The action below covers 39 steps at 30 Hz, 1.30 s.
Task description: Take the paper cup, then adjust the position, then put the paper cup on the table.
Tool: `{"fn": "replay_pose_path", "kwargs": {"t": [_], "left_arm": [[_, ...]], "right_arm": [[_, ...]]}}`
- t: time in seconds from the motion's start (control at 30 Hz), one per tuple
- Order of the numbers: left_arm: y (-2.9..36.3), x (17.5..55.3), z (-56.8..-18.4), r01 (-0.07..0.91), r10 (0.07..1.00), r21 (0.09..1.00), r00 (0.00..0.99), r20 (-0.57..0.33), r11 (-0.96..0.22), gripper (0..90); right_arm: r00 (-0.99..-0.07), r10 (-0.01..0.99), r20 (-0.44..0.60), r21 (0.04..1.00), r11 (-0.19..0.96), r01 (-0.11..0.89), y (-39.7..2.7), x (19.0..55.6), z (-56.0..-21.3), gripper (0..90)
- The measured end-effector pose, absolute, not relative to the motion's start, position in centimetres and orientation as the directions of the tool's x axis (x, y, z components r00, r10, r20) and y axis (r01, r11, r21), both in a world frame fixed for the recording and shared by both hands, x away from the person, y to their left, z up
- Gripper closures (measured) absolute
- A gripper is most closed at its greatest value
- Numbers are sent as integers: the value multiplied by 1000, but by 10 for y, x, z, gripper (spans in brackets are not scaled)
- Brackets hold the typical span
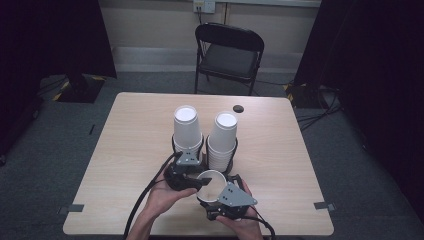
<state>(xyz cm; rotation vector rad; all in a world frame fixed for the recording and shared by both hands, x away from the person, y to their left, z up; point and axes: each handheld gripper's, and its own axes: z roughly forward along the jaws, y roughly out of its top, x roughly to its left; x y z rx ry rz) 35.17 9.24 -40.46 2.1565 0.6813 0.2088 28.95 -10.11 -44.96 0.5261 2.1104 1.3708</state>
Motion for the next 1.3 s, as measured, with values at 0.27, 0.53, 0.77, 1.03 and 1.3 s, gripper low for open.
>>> {"fn": "replay_pose_path", "kwargs": {"t": [0.27, 0.53, 0.77, 1.03, 1.3], "left_arm": [[98, 348, -409, 385, 554, 811, 827, -92, -441, 403], [106, 349, -416, 381, 584, 856, 803, -119, -349, 252], [116, 347, -411, 353, 611, 890, 783, -114, -287, 207], [131, 340, -414, 313, 655, 926, 748, -105, -210, 190], [141, 337, -425, 310, 683, 931, 723, -97, -195, 198]], "right_arm": [[-757, 614, -223, 920, 389, 44, -105, 293, -452, 100], [-745, 635, -204, 924, 376, 67, -109, 297, -453, 101], [-729, 657, -193, 921, 378, 97, -114, 300, -457, 100], [-687, 709, -157, 932, 336, 133, -130, 304, -460, 99], [-645, 754, -125, 944, 290, 156, -147, 312, -456, 99]]}}
